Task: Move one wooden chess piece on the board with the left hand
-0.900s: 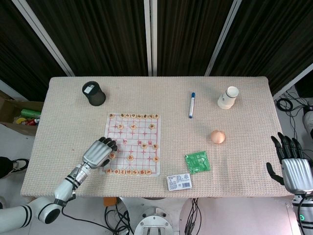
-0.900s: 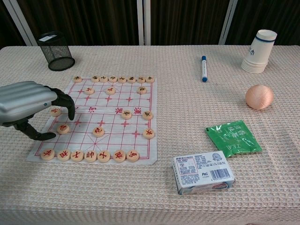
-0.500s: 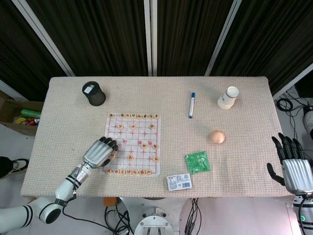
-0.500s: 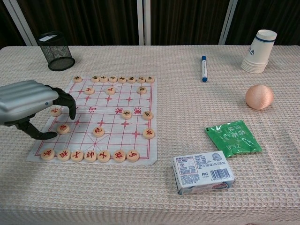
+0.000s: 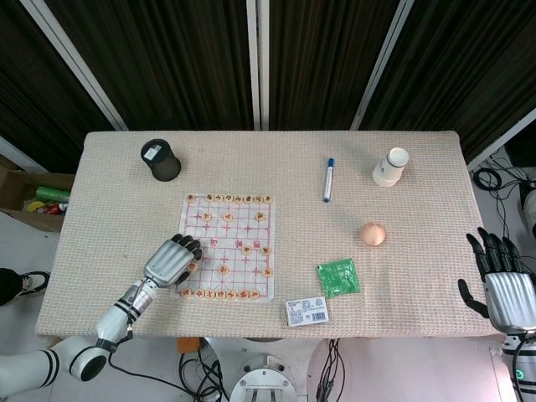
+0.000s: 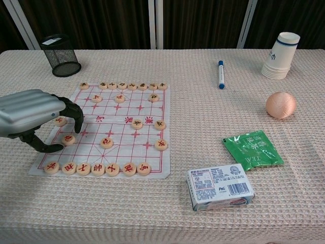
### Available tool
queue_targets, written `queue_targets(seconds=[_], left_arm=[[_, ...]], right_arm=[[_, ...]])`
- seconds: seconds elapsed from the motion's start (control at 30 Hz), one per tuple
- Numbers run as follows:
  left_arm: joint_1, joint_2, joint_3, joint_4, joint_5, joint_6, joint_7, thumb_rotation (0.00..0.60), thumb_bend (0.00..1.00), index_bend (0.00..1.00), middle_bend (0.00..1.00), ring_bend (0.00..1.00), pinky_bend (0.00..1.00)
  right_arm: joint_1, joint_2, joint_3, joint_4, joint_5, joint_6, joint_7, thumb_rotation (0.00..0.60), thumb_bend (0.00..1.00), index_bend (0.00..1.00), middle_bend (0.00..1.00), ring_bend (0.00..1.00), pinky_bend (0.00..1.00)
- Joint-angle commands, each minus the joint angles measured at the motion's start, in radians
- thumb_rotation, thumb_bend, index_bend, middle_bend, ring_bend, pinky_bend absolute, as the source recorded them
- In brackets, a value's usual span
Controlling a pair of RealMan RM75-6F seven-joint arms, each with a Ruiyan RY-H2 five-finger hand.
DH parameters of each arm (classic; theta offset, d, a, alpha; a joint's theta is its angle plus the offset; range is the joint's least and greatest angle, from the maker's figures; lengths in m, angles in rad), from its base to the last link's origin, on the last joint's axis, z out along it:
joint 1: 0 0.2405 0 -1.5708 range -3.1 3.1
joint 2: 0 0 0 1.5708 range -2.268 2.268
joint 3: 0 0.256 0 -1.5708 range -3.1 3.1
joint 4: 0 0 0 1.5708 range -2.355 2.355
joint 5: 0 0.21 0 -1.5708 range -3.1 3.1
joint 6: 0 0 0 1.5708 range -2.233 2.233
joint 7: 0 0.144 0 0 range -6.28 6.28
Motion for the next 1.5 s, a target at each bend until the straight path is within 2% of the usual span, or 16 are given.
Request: queue_targets(seconds=[0.03, 0.63, 0.97, 1.3, 1.5], left_arm=[[0.0, 0.0, 0.0, 0.001, -0.003, 0.001, -0.004, 0.6, 0.28, 0.43, 0.28, 0.23, 0.28], [-0.006, -0.003, 0.006, 0.006, -0.017, -0.017, -0.018, 0.6, 0.33, 0.48, 0.28, 0.23, 0.28], [-0.003, -0.002, -0.007, -0.009, -0.017, 0.01, -0.031, 0.6, 0.34, 0.52, 0.29, 0.23, 0.28], [-0.007, 0.011, -0.012, -0.058, -0.013, 0.025, 0.015, 0.6, 0.34, 0.52, 0.29, 0.23, 0.28], [-0.035, 0.001, -0.036, -0.082, -0.032, -0.002, 0.043, 0.6, 0.34, 0.52, 0.29, 0.23, 0.28]], right_arm=[[0.002, -0.001, 0.0, 0.0, 0.003, -0.006, -0.002, 0.6, 0.34, 0.01, 0.0, 0.0, 0.04], [0.004, -0.001, 0.001, -0.001, 0.007, -0.013, -0.005, 0.6, 0.34, 0.01, 0.0, 0.0, 0.04], [0.003, 0.004, 0.0, -0.002, 0.005, -0.011, 0.003, 0.6, 0.34, 0.01, 0.0, 0.0, 0.04], [0.002, 0.007, -0.003, -0.002, -0.002, -0.008, 0.009, 0.6, 0.34, 0.01, 0.0, 0.0, 0.04], [-0.002, 0.01, -0.005, -0.002, -0.009, 0.001, 0.017, 0.6, 0.34, 0.01, 0.0, 0.0, 0.04]])
